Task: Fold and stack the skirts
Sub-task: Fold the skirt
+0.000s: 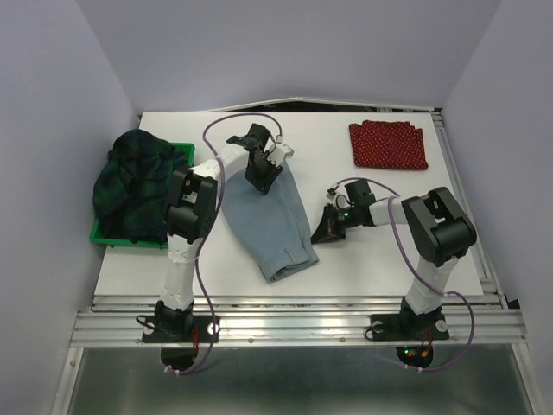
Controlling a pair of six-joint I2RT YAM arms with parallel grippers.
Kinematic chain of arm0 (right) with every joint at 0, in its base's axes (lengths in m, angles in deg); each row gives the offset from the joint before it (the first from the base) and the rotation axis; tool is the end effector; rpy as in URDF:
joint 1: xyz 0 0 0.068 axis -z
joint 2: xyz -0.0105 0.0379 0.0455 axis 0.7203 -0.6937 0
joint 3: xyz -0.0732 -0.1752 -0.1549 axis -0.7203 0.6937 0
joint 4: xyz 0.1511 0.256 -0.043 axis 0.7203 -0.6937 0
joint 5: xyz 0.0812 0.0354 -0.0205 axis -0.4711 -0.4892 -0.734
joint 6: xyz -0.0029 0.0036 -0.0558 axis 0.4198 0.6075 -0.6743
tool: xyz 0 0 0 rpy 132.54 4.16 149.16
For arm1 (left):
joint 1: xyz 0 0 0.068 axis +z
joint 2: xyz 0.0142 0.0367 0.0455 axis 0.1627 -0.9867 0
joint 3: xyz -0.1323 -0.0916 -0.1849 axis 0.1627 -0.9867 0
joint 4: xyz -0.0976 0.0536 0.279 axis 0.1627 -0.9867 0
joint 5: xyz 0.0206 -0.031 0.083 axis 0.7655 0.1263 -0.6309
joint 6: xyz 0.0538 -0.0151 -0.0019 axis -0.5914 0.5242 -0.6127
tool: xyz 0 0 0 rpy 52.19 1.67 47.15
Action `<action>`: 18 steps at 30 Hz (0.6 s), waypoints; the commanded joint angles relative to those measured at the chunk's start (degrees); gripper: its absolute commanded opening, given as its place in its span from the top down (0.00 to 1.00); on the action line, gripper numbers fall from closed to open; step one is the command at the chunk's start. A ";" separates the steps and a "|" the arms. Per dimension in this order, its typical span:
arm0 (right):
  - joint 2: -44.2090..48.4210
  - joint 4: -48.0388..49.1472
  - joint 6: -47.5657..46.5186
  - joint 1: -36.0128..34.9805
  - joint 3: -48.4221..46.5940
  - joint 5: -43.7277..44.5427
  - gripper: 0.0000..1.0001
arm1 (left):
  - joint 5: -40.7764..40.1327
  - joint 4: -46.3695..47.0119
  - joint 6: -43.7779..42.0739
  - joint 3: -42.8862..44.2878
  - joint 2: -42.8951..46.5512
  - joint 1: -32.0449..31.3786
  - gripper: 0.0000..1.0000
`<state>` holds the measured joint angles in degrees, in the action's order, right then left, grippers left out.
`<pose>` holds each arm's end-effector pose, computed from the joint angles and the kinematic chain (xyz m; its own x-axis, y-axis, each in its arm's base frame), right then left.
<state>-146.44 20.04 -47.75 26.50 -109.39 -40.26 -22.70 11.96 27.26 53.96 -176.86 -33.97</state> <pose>0.3083 0.1395 0.0452 -0.9933 0.0116 -0.1147 -0.0855 0.5933 0.8005 0.4435 -0.2143 0.1317 -0.5136 0.6602 -0.5480 0.7923 0.6101 -0.0075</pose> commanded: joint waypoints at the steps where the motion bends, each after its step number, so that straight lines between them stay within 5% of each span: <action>1: -2.49 9.55 3.86 -4.58 1.76 -0.37 0.99 | -0.36 -4.53 -6.46 8.86 -7.37 -2.73 0.55; 10: -10.15 10.17 7.90 -17.33 -5.80 -0.99 0.99 | 5.25 -3.83 -3.13 21.44 -12.15 -6.51 0.53; 18: 8.28 4.20 3.34 -12.69 2.27 8.49 0.87 | 4.99 7.23 2.67 7.13 6.56 -1.07 0.46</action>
<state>-149.74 27.52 -40.98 9.96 -111.64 -39.12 -19.49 12.66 25.55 66.99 -184.42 -39.71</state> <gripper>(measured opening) 0.084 0.511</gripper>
